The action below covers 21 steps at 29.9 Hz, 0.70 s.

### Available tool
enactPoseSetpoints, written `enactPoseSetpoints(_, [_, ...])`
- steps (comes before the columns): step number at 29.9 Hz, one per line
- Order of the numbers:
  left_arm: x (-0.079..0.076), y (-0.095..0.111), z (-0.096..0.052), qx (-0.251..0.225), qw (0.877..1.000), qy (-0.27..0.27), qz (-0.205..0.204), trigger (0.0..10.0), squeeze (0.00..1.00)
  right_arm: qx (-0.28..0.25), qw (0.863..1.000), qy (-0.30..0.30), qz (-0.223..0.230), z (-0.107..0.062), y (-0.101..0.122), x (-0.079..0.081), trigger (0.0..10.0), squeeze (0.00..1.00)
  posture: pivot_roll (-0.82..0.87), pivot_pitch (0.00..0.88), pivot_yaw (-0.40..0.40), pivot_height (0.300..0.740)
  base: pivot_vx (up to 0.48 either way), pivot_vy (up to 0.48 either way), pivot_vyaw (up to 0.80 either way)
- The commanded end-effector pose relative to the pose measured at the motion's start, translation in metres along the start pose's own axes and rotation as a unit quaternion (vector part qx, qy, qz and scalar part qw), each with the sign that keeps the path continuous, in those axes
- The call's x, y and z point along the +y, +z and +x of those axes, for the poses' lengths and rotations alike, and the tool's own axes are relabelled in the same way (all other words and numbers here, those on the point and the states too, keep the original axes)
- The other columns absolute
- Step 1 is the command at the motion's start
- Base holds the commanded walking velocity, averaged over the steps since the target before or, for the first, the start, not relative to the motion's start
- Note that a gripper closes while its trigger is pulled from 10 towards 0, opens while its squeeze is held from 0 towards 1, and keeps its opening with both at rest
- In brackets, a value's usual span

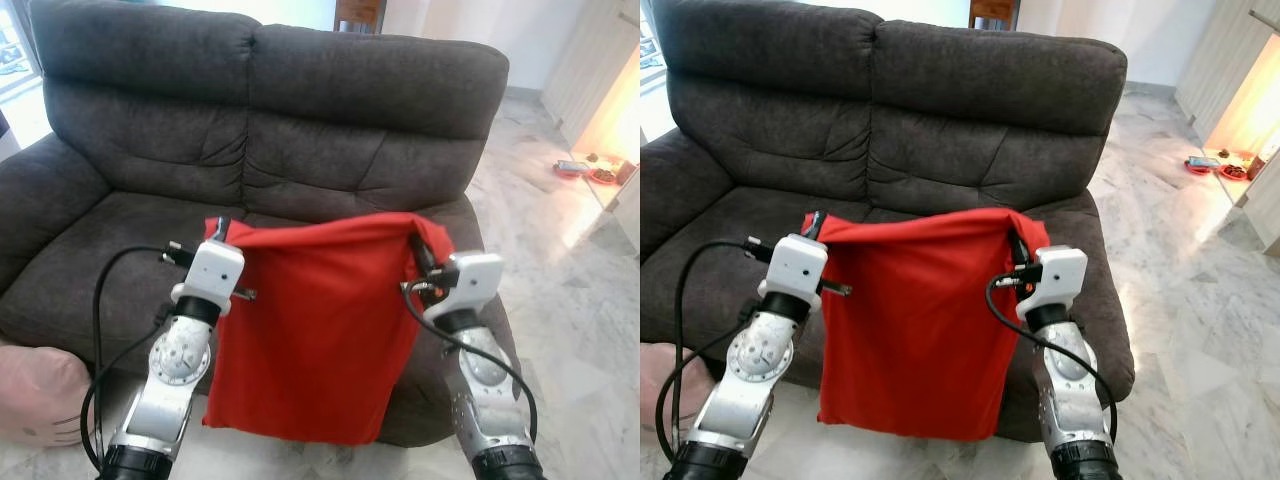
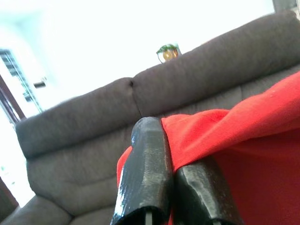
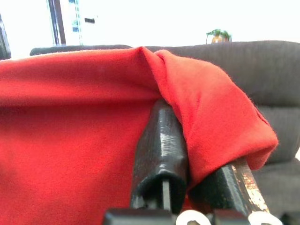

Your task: Move the pillow to the sofa from floor

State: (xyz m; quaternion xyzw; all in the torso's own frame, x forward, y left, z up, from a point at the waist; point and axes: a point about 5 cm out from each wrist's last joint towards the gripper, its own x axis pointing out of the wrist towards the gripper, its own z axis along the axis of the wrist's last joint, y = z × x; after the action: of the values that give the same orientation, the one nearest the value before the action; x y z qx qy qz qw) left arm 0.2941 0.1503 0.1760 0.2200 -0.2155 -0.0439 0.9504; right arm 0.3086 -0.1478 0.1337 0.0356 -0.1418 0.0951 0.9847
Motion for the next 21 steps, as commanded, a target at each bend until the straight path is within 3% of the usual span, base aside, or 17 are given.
enactPoseSetpoints(1, [0.016,0.025,0.011,-0.053,0.998,0.034,0.009,10.0,0.0,-0.066,0.998,-0.022,-0.012,0.01,0.031,-0.01,10.0,0.0,0.12,0.008,-0.081,0.74,0.0,0.0,0.0])
enactPoseSetpoints(8, [0.018,0.022,0.005,-0.041,0.998,0.039,0.011,10.0,0.0,-0.068,0.997,-0.018,-0.014,0.006,0.034,-0.008,10.0,0.0,0.12,0.012,-0.077,0.74,0.0,0.0,0.0])
enactPoseSetpoints(21, [0.019,0.026,0.006,-0.039,0.998,0.037,0.013,10.0,0.0,-0.074,0.997,-0.015,-0.003,0.007,0.041,-0.004,10.0,0.0,0.12,0.006,-0.069,0.74,0.0,0.0,0.0])
